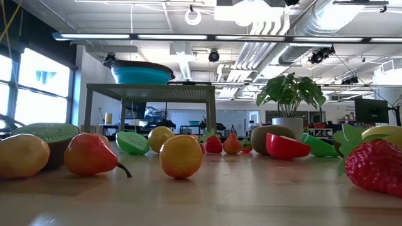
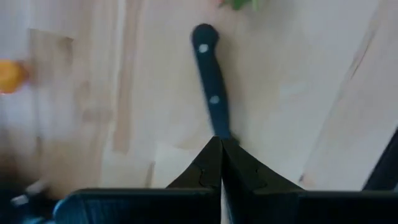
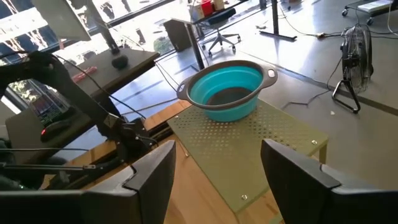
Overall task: Pick & Place Fruit
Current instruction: Put the black knife on the shelf
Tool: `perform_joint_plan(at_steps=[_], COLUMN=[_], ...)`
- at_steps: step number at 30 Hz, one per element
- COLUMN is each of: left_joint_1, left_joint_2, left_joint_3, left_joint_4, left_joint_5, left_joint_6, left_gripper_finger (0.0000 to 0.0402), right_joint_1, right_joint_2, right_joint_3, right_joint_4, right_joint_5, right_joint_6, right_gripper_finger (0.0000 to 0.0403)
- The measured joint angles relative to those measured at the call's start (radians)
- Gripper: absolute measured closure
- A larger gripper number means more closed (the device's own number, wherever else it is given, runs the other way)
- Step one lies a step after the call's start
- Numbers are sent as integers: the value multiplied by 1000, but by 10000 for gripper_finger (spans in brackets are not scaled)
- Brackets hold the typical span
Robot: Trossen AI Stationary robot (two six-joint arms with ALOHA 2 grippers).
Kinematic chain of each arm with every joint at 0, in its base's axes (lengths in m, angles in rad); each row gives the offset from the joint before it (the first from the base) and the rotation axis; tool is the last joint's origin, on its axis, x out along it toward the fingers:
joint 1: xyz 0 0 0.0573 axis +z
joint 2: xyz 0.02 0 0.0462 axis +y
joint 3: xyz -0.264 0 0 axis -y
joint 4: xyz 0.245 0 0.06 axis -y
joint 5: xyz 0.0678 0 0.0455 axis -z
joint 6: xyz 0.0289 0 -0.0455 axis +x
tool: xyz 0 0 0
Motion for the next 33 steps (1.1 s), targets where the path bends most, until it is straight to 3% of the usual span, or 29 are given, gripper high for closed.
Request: perform_joint_plan(at_steps=[6,11,20,28,33], left_joint_1=[4,3,3,3,3], left_joint_2=[-94,-156,-259,-259,-259], left_joint_3=[-110,-169,-350,-365,-365], left_joint_4=[175,190,452,431,416], left_joint_5=[-53,-57,-42,-15,-2], left_joint_6=[-56,-101,-167,-219,-252], left_gripper_finger=[401,401,401,399,352], right_joint_1=[0,0,0,0,0], right_joint_2=[0,0,0,0,0], right_joint_3=[0,0,0,0,0], right_joint_4=[0,0,0,-1,-1], right_joint_5=[-1,-2,-2,-3,-3], right_joint_6=[0,-30,-34,-63,-62], right_gripper_finger=[174,174,174,174,174])
